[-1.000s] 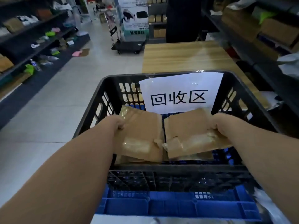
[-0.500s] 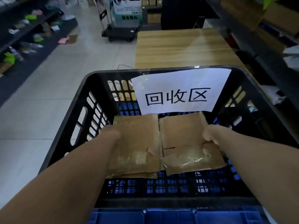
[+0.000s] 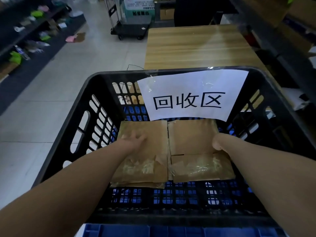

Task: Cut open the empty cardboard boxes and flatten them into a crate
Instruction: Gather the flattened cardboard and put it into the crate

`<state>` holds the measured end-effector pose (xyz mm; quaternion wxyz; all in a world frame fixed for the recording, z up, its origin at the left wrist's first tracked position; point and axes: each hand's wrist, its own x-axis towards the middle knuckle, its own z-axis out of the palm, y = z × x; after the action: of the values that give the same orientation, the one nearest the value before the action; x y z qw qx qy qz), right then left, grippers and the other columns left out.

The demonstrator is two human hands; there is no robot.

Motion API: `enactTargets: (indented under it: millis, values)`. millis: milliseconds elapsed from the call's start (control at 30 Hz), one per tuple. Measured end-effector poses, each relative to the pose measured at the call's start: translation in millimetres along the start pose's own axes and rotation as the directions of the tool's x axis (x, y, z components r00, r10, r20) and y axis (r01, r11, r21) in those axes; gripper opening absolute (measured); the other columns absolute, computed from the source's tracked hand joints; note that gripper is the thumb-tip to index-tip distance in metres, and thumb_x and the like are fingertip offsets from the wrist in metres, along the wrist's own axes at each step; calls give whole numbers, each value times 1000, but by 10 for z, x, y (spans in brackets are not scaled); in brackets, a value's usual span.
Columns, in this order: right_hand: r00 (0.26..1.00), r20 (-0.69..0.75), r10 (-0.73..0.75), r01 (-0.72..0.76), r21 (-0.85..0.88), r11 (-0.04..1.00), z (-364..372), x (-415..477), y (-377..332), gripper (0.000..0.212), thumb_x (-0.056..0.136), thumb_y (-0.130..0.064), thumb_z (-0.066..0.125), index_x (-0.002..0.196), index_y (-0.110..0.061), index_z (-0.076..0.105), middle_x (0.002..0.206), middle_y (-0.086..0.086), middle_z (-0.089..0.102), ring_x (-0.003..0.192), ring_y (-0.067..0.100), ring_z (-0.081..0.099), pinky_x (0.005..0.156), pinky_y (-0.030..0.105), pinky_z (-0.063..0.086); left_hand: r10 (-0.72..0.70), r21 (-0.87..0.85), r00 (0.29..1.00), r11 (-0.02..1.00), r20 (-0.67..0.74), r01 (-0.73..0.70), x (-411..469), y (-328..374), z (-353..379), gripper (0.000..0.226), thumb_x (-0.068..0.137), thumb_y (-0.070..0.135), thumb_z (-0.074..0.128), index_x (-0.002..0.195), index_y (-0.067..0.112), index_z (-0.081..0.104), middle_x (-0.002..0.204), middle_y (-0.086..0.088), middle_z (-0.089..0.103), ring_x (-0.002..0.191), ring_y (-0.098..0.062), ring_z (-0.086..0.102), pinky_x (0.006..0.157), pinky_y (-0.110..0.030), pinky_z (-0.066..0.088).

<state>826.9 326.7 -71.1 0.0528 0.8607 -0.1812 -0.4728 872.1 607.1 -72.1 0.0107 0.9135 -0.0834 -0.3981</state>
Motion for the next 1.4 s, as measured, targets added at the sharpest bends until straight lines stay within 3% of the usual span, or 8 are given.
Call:
enactTargets:
  millis: [200,333,567,767,900,1033,1233,1400]
  values:
    - [986,-164,13,11,143,990,-93,-137,50,38,98,-10,42,135,-1,46,140,18,45,127,30,46,100,34,40,143,267,989,955,-45,-126,64,-39,-47,59,99,39,36,151,28,10,158,-13,5,139,-40,21,112,-49,25]
    - [962,-239,132,-61,283,957,-92,-253,61,36,89,-2,45,124,-2,53,103,12,56,88,26,59,65,30,44,223,351,965,922,-138,-163,-1,30,-183,63,99,52,16,152,19,8,158,-13,11,140,-35,23,113,-44,24]
    - [869,-482,114,62,334,941,-311,-657,24,31,87,-2,43,114,-8,58,123,13,55,111,31,54,84,37,45,157,235,959,967,-234,-101,-467,255,-472,64,84,11,62,141,12,33,135,-11,45,117,-28,49,92,-33,44]
    - [678,-726,-117,288,117,950,-470,-1299,69,13,86,-6,53,78,-10,44,109,12,60,84,26,49,69,30,37,346,286,863,925,-368,-249,-1060,676,-701,43,90,17,57,132,13,46,132,-9,52,115,-28,51,89,-33,42]
    - [472,-877,-89,191,4,982,-380,-1878,417,9,89,-16,58,97,-14,55,110,12,60,98,29,52,71,33,32,503,414,727,851,-468,-322,-1533,1139,-859,38,91,20,57,128,16,49,127,-6,55,113,-25,51,86,-31,42]
    - [379,-921,89,-5,94,996,-94,-2507,1018,27,89,-20,56,114,-12,57,120,13,56,114,31,46,84,38,34,651,522,555,754,-518,-398,-2062,1801,-924,38,93,20,57,129,15,47,124,-8,55,105,-30,55,83,-39,48]
    - [239,-836,495,-307,418,855,793,-3316,1782,44,94,-26,53,131,-3,43,129,16,47,119,35,43,96,42,35,883,726,62,420,-465,-545,-2890,2741,-497,35,89,34,60,117,15,53,109,-6,54,98,-27,54,66,-34,40]
    - [145,-645,750,-497,608,619,1894,-4033,2157,47,89,-28,60,127,-5,45,124,15,49,117,34,43,98,41,33,904,786,-267,111,-334,-608,-3655,3402,256,37,86,33,65,116,13,55,112,-9,56,103,-31,54,75,-40,45]
